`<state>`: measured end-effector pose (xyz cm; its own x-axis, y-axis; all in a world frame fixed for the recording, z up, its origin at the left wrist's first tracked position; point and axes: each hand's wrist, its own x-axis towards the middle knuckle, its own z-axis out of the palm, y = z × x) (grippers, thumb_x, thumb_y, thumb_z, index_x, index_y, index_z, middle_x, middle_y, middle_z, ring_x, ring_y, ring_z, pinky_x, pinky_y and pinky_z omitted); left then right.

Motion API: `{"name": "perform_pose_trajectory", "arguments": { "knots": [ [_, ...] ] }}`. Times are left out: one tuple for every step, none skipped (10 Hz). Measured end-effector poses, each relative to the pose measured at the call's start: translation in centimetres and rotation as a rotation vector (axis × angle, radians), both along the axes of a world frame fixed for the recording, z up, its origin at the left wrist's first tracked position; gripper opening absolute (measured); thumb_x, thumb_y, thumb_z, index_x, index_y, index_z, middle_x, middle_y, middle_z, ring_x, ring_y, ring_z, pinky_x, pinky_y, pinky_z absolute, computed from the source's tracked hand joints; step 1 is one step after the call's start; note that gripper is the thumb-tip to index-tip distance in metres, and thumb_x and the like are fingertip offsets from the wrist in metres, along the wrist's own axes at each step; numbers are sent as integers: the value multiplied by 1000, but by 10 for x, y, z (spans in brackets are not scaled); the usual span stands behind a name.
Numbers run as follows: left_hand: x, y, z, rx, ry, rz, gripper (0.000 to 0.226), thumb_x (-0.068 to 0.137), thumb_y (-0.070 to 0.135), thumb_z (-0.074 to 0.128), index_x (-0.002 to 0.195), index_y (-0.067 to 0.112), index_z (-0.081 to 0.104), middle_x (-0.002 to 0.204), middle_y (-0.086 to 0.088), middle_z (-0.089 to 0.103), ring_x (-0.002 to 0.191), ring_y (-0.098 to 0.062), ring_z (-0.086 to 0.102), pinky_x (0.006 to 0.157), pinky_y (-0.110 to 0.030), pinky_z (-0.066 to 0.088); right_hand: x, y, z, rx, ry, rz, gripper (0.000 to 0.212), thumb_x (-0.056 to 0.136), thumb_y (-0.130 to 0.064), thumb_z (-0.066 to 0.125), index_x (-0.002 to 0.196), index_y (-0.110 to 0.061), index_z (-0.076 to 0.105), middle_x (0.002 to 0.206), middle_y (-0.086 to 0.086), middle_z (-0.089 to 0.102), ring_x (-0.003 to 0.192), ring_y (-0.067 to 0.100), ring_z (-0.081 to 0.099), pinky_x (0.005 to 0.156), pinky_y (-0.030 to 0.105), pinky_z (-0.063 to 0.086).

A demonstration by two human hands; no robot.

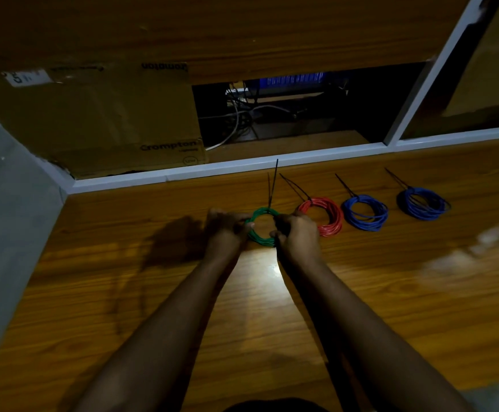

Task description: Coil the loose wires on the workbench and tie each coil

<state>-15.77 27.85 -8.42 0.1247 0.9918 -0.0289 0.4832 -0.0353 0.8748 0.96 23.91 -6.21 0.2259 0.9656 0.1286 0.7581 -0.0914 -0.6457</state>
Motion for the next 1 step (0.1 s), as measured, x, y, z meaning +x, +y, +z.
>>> {"name": "perform_pose_trajectory", "arguments": {
  "knots": [
    [1,0,-4,49,44,-11,20,95,40,59,115,44,61,129,9,44,113,-5,52,80,-26,58,0,0,0,-23,-2,0,29,89,-15,72,118,-13,69,113,2,58,97,13,55,81,23,54]
  ]
}}
